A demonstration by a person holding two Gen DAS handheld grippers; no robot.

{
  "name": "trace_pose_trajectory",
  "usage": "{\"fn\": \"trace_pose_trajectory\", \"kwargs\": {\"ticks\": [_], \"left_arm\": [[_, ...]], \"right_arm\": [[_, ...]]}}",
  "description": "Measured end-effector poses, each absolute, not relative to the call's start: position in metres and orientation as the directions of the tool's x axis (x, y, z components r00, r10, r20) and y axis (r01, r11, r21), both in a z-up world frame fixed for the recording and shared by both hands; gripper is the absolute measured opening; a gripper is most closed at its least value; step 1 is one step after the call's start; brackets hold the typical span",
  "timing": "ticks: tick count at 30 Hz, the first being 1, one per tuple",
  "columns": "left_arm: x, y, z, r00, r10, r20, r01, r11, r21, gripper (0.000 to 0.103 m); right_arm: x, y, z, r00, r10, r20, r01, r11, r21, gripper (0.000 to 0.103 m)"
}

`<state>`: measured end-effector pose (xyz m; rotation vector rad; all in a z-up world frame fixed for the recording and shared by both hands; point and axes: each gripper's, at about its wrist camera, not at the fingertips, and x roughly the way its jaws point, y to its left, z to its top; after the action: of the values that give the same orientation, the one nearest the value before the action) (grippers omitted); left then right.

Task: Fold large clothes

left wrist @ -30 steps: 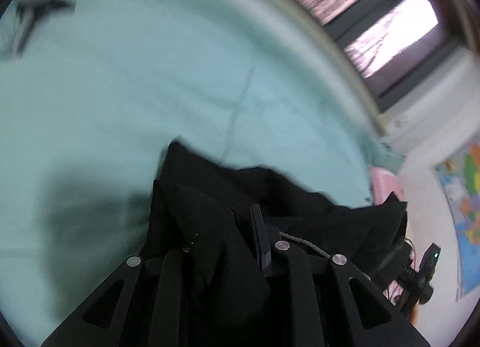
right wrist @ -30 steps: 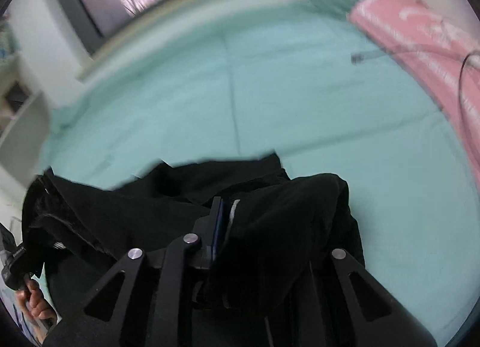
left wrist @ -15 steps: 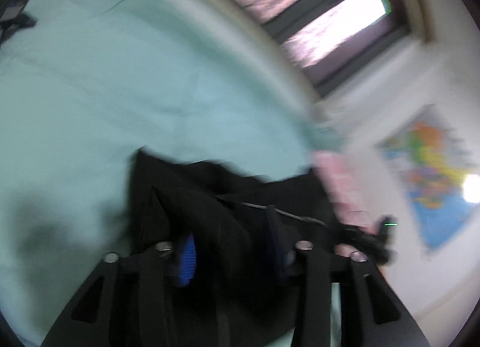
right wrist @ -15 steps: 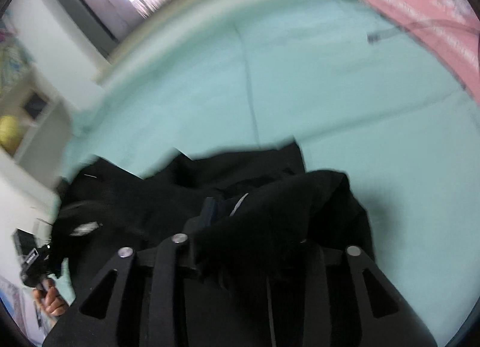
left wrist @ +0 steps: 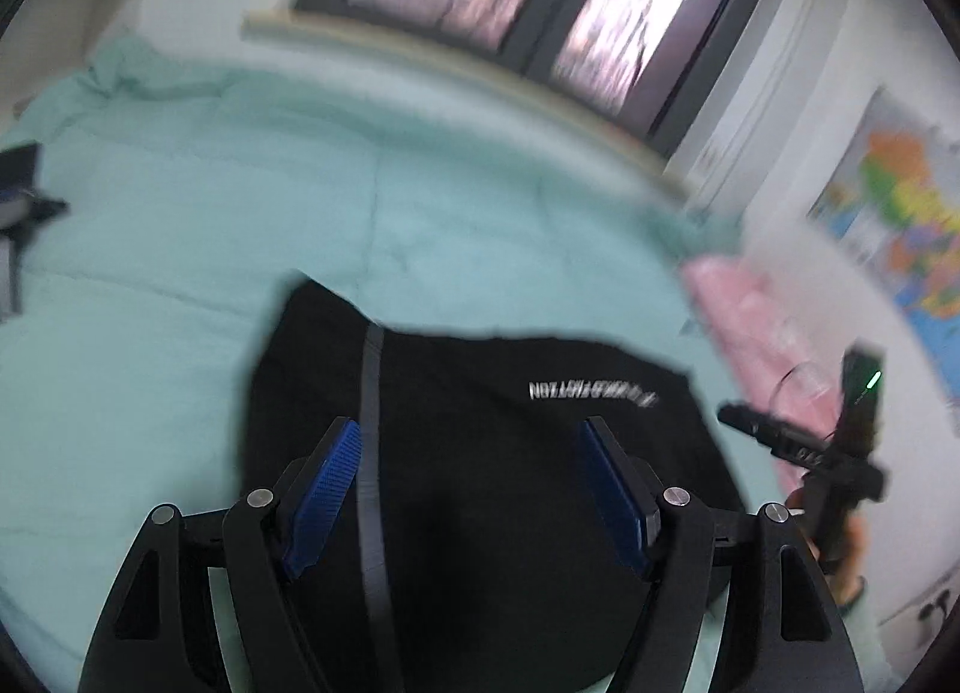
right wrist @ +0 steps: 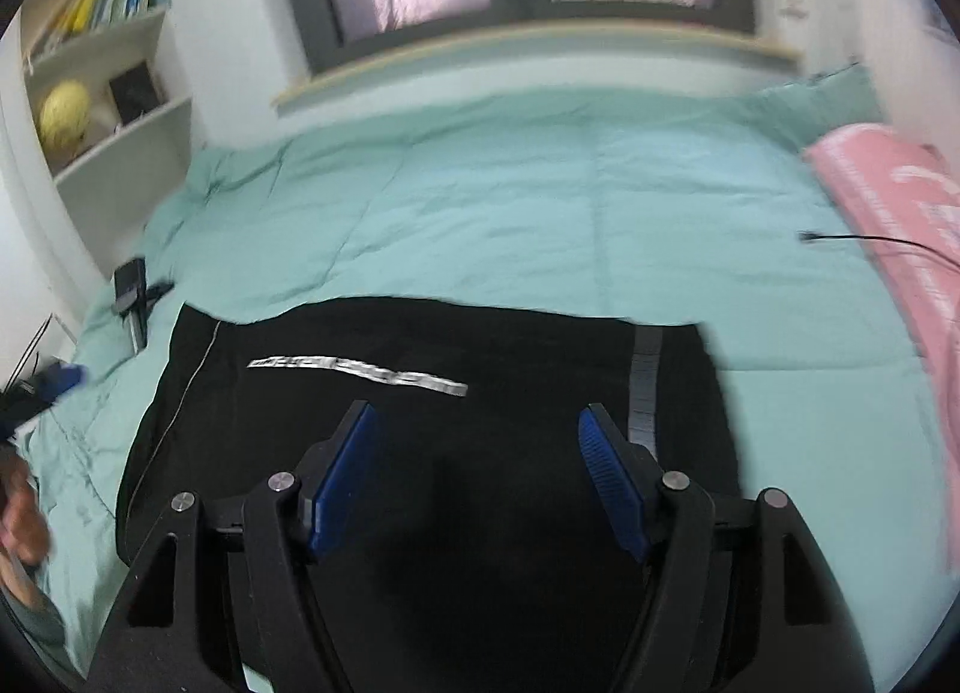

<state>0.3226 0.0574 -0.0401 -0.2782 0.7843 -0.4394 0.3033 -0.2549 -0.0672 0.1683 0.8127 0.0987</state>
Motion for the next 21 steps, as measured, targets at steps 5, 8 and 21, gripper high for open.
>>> {"fn": "trace_pose_trajectory", "kwargs": {"ticks": [5, 8, 21], "left_arm": [[0.409, 0.015, -0.124, 0.473, -0.328, -0.818, 0.068, 0.939, -0.338, 0.075], [0.429, 0.023, -0.144, 0.458, -0.340, -0.821, 0.021, 0.928, -0.372, 0.075], [0.342, 0.001, -0.052, 0.584, -0.460, -0.669, 0.341, 0.887, -0.311, 0.072]], "right_arm": [[0.392, -0.228, -0.135, 0.470, 0.195, -0.861, 0.018, 0.973, 0.230, 0.073], [0.432, -0.237, -0.175, 0.380, 0.191, -0.905, 0.085, 0.967, 0.240, 0.077], [0.345, -0.249, -0.126, 0.578, 0.199, -0.792, -0.014, 0.972, 0.234, 0.076]]}}
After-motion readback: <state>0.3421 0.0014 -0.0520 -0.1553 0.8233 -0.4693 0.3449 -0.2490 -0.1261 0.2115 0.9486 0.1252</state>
